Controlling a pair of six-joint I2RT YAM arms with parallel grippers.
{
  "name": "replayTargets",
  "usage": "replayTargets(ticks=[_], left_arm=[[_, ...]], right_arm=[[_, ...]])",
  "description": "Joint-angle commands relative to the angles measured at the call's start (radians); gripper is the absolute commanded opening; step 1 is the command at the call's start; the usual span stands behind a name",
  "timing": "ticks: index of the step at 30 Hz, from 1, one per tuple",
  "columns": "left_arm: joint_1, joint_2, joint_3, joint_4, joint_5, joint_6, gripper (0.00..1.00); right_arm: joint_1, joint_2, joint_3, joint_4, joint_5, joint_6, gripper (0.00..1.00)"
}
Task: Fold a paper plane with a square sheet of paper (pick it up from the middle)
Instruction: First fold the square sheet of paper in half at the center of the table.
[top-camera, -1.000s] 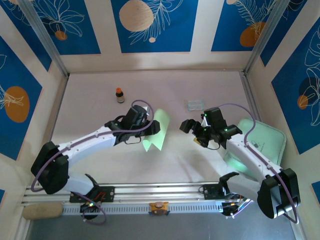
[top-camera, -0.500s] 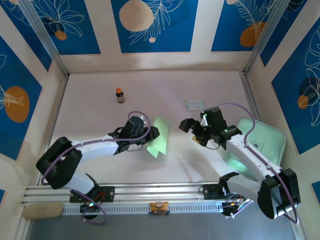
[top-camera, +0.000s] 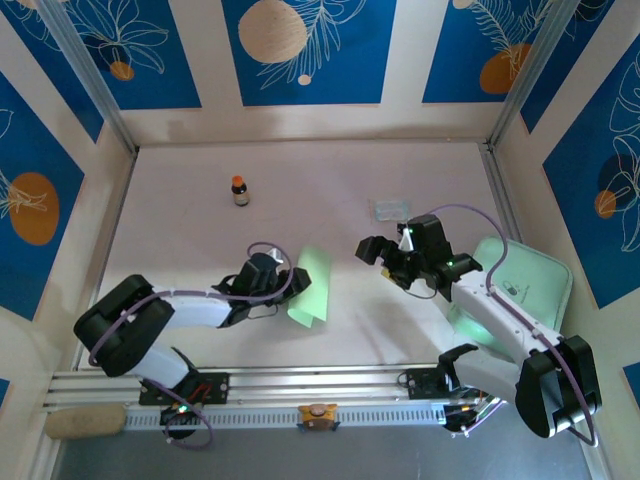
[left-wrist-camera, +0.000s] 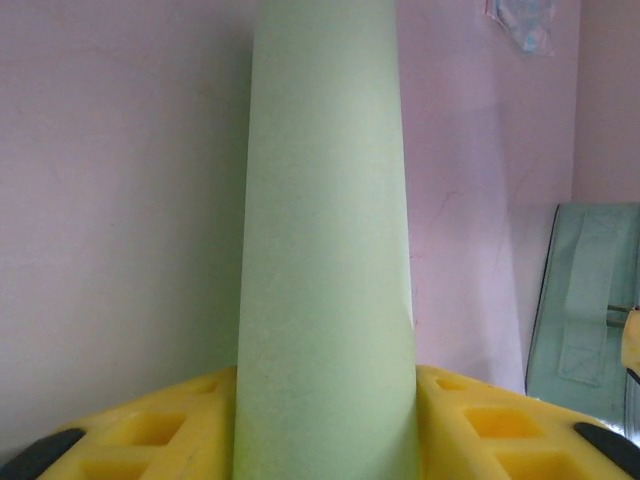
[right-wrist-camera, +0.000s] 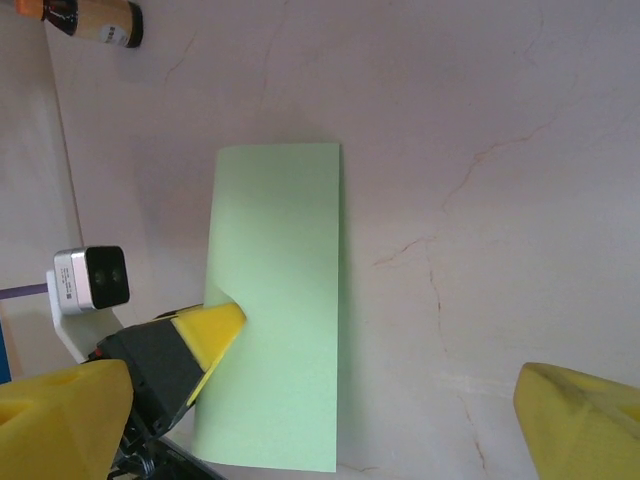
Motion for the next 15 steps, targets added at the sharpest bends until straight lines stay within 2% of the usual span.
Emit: replayTargets(ticks=[1, 9, 15], left_arm=[[0.003, 0.037, -0.022, 0.089, -0.007, -0.010, 0.45], [0.004, 0.093, -0.061, 0.181, 0.004, -0.048, 0.45], [0.004, 0.069, -0.040, 0.090, 0.011, -0.020, 0.46]], right_arm=[[0.019, -0.006, -0.026, 0.051, -0.001, -0.013, 0.97], [0.049, 0.043, -0.005, 0.061, 0.001, -0.001, 0.97], [0.066, 0.066, 0.010, 0.039, -0.005, 0.008, 0.97]])
